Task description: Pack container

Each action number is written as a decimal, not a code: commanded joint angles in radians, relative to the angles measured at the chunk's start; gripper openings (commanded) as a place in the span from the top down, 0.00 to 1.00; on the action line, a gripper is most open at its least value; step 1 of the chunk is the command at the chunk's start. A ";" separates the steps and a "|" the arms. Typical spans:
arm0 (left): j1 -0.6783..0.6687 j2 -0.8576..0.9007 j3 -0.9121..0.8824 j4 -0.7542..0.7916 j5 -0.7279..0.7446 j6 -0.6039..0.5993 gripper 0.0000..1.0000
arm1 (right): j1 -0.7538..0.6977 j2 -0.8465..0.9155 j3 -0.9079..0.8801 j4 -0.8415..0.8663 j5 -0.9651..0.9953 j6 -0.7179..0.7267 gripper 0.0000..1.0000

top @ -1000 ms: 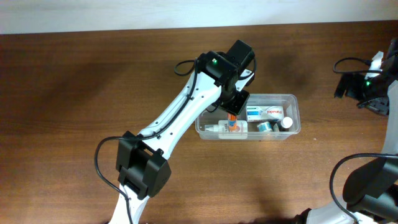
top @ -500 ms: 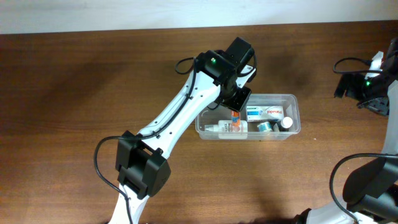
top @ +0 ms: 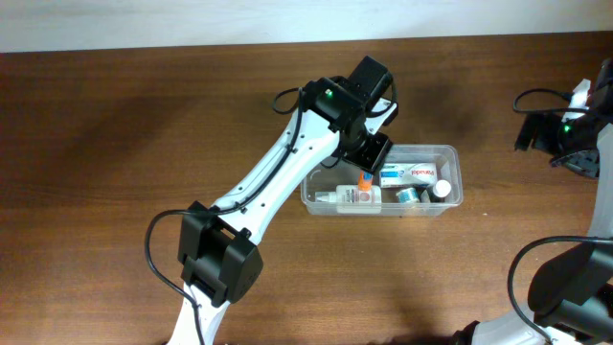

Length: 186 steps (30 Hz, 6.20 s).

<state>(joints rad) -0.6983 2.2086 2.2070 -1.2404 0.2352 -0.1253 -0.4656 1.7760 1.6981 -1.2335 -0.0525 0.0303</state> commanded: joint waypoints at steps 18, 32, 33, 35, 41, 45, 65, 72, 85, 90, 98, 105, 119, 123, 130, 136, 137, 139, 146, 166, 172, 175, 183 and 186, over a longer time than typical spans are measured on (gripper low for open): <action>0.082 0.009 0.018 0.110 0.015 0.075 0.15 | -0.006 0.000 -0.005 0.000 -0.003 0.012 0.02; 0.050 0.101 0.018 0.198 0.013 0.101 0.14 | -0.006 0.000 -0.005 0.000 -0.003 0.012 0.02; 0.047 0.108 0.018 0.202 0.012 0.100 0.14 | -0.006 0.000 -0.005 0.000 -0.003 0.012 0.02; 0.043 0.121 0.018 0.214 0.013 0.100 0.15 | -0.006 0.000 -0.005 0.000 -0.003 0.012 0.02; 0.044 0.133 0.018 0.240 0.012 0.100 0.14 | -0.006 0.000 -0.005 0.000 -0.003 0.012 0.02; 0.044 0.133 0.018 0.241 0.011 0.100 0.22 | -0.006 0.000 -0.005 0.000 -0.003 0.012 0.01; 0.087 0.130 0.018 0.177 0.026 0.096 0.63 | -0.006 0.000 -0.005 0.000 -0.003 0.012 0.02; 0.149 0.130 0.050 0.106 0.046 0.097 0.58 | -0.006 0.000 -0.005 0.000 -0.003 0.012 0.02; 0.259 0.094 0.306 -0.082 0.045 0.142 0.01 | -0.006 0.000 -0.005 0.000 -0.003 0.012 0.02; 0.330 0.008 0.394 -0.248 -0.029 0.141 0.01 | -0.006 0.000 -0.005 0.000 -0.003 0.012 0.02; 0.473 -0.205 0.389 -0.447 -0.047 0.114 0.01 | -0.006 0.000 -0.005 0.000 -0.003 0.012 0.02; 0.497 -0.516 0.216 -0.447 -0.049 0.109 0.01 | -0.006 0.000 -0.005 0.000 -0.003 0.012 0.02; 0.497 -1.279 -0.363 -0.447 -0.090 0.003 0.01 | -0.006 0.000 -0.005 0.000 -0.003 0.012 0.02; 0.497 -1.375 -0.378 -0.443 -0.091 0.132 0.01 | -0.006 0.000 -0.005 0.000 -0.003 0.012 0.02; 0.497 -1.505 -0.696 -0.198 -0.086 0.262 0.01 | -0.006 0.000 -0.005 0.000 -0.003 0.012 0.02; 0.537 -1.587 -1.110 0.259 -0.087 0.365 0.01 | -0.006 0.000 -0.005 0.000 -0.003 0.012 0.01; 0.550 -1.607 -1.189 0.348 -0.087 0.386 0.01 | -0.006 0.000 -0.005 0.000 -0.003 0.012 0.02; 0.571 -1.641 -1.313 0.483 -0.087 0.393 0.01 | -0.006 0.000 -0.005 0.000 -0.003 0.012 0.02; 0.640 -1.827 -1.629 0.729 -0.087 0.393 0.01 | -0.006 0.000 -0.005 0.000 -0.003 0.012 0.02; 0.708 -2.171 -1.995 1.152 -0.100 0.391 0.01 | -0.006 0.000 -0.005 0.000 -0.003 0.012 0.02; 0.708 -2.203 -2.081 1.247 -0.093 0.388 0.01 | -0.006 0.000 -0.005 0.000 -0.003 0.012 0.02; 0.708 -2.203 -2.108 1.263 -0.094 0.389 0.01 | -0.006 0.000 -0.005 0.000 -0.003 0.012 0.02; 0.708 -2.203 -2.171 1.263 -0.094 0.389 0.01 | -0.006 0.000 -0.005 0.000 -0.003 0.012 0.02; 0.708 -2.203 -2.196 1.262 -0.093 0.388 0.01 | -0.006 0.000 -0.005 0.000 -0.003 0.012 0.02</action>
<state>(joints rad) 0.0071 0.0193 0.0452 0.0193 0.1310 0.2512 -0.4664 1.7760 1.6978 -1.2331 -0.0528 0.0307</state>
